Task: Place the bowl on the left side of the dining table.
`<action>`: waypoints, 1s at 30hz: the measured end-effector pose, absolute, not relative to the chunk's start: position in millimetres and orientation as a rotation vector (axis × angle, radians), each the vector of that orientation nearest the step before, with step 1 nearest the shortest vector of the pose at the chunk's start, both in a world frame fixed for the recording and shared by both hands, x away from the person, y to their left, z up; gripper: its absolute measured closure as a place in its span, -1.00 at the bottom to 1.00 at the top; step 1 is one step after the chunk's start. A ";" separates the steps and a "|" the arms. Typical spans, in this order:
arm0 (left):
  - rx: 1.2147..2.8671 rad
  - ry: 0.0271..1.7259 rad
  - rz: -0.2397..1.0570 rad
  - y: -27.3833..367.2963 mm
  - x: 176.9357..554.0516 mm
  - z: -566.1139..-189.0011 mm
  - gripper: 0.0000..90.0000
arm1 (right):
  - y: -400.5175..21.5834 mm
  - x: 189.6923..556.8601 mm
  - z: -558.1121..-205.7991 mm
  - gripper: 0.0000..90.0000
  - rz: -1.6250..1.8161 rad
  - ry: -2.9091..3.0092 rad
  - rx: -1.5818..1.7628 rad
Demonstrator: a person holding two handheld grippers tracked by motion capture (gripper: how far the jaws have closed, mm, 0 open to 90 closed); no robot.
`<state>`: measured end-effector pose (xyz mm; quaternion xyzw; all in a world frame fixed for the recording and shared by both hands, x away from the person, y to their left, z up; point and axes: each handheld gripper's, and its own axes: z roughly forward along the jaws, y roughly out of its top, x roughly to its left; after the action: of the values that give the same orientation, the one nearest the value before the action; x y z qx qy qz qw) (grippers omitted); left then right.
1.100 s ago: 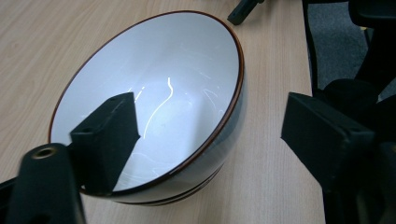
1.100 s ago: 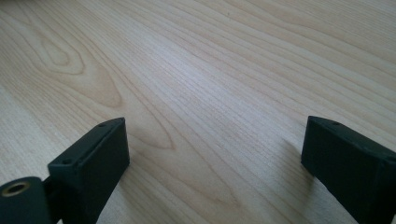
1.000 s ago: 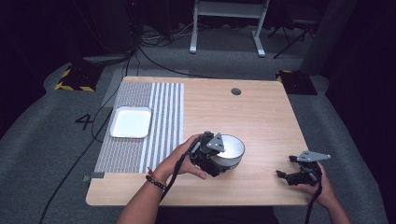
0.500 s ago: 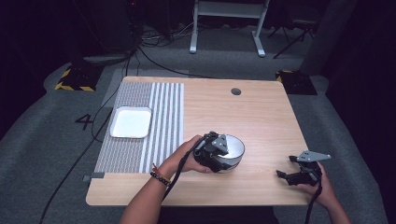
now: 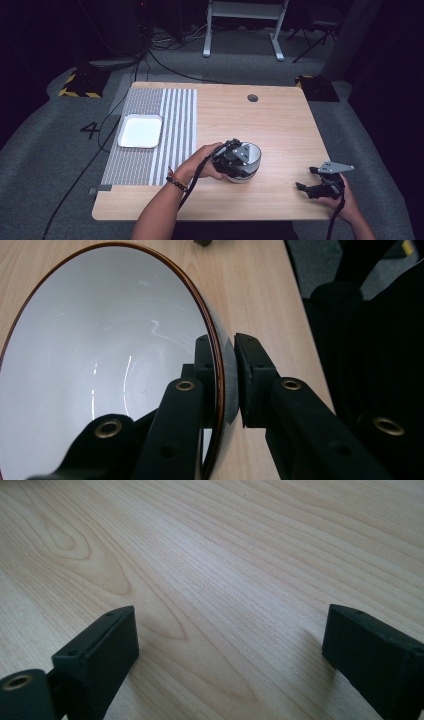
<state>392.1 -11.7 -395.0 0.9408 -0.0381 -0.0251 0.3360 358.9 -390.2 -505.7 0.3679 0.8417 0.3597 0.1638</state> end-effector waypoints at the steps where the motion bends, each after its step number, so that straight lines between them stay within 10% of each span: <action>1: 2.460 -0.103 -0.045 -12.1 392.2 -394.1 0.79 | -390.2 358.9 -505.7 -0.82 1.026 2.401 1.048; 30: 2.253 0.014 0.055 3.5 397.3 -370.4 0.79 | -390.3 358.5 -505.6 -0.82 1.026 2.401 1.050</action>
<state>397.3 3.5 -370.4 0.9027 0.0058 0.0220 0.4297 358.5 -390.3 -505.6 0.3680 0.8417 0.3598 0.1631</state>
